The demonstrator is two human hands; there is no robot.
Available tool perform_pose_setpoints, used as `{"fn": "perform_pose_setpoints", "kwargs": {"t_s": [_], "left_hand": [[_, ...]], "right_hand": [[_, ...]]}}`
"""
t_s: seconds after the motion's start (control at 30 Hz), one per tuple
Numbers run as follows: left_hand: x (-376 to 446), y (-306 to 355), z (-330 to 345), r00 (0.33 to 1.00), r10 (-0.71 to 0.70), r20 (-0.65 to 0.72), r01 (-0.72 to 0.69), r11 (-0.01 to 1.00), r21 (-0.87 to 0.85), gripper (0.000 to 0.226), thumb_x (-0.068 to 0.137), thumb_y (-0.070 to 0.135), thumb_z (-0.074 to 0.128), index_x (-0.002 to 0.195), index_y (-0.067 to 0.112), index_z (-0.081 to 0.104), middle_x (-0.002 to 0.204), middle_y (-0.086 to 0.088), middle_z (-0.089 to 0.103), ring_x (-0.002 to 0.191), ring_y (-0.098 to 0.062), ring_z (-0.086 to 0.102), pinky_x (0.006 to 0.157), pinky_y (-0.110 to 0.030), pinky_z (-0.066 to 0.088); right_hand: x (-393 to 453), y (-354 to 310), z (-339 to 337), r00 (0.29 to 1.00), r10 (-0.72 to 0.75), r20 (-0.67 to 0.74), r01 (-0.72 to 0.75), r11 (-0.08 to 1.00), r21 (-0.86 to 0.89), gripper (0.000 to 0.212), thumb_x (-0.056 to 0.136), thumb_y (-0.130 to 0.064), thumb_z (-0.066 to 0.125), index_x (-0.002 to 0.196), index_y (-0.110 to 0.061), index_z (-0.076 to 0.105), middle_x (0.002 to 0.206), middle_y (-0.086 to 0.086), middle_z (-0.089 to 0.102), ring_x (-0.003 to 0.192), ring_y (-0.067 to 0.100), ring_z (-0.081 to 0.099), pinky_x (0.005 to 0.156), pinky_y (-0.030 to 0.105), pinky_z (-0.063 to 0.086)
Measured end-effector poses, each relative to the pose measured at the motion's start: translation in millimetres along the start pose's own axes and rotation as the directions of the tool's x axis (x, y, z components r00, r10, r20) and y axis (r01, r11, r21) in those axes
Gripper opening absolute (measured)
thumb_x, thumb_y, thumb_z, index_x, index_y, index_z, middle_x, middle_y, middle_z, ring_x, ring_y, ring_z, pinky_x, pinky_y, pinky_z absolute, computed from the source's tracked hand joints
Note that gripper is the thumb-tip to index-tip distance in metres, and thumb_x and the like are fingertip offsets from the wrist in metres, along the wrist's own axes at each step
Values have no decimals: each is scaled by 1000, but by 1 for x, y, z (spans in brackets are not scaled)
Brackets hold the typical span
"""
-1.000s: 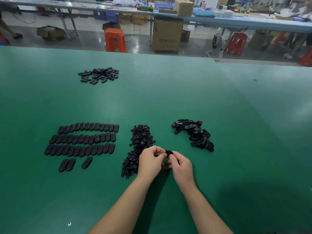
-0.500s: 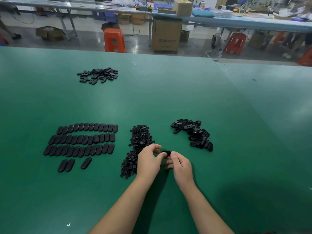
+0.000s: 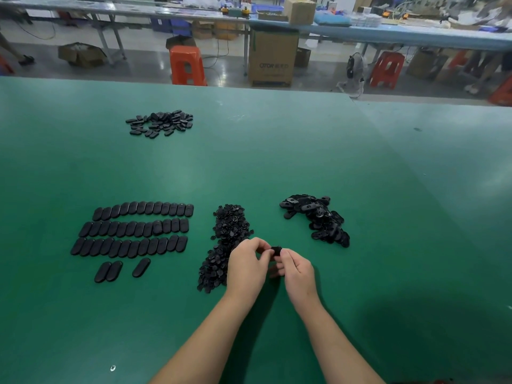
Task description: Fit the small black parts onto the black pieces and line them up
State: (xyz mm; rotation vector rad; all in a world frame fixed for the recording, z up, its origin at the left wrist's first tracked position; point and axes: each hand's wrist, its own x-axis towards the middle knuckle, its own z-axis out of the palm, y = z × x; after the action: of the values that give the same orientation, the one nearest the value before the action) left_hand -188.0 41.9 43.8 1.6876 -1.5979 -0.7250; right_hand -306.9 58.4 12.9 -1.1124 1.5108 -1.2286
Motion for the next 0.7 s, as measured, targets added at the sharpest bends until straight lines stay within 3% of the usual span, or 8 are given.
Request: {"fn": "perform_pose_setpoints", "kwargs": {"t_s": [0.3,0.43,0.53,0.7], "left_hand": [[1,-5,2,995,95,21,-97,993,72,5,94,17,66,94,20,71,91,11,63,85,-4,56,76,-16,41],[2,-4,0,1000,31,-1,-31,997,-66,10,89,18,72,93,26,68,94,13,62,82,2,55,72,-9,38],[6,-3,-4,996,-52,76,62,988,-140,16,87,26,75,100,32,69,101,14,61,76,5,53,68,-6,39],[9,-8,-8,994,-68,90,82,983,-167,11,84,27,78,79,31,69,75,13,64,62,0,51,58,-10,38]], "right_hand": [[0,1,1,1000,-9,-11,9,1000,-19,40,106,-13,48,75,-19,72,71,-10,72,60,1,63,57,18,50],[1,1,-1,1000,6,9,-6,999,42,35,106,-11,47,82,-6,72,72,-6,73,61,5,65,58,20,52],[4,2,-2,999,25,24,-27,995,92,33,107,-11,46,89,-3,72,75,1,73,65,12,65,60,24,53],[5,7,1,998,-22,55,20,999,40,36,108,-16,43,92,-21,75,81,-1,75,66,13,64,64,33,56]]}}
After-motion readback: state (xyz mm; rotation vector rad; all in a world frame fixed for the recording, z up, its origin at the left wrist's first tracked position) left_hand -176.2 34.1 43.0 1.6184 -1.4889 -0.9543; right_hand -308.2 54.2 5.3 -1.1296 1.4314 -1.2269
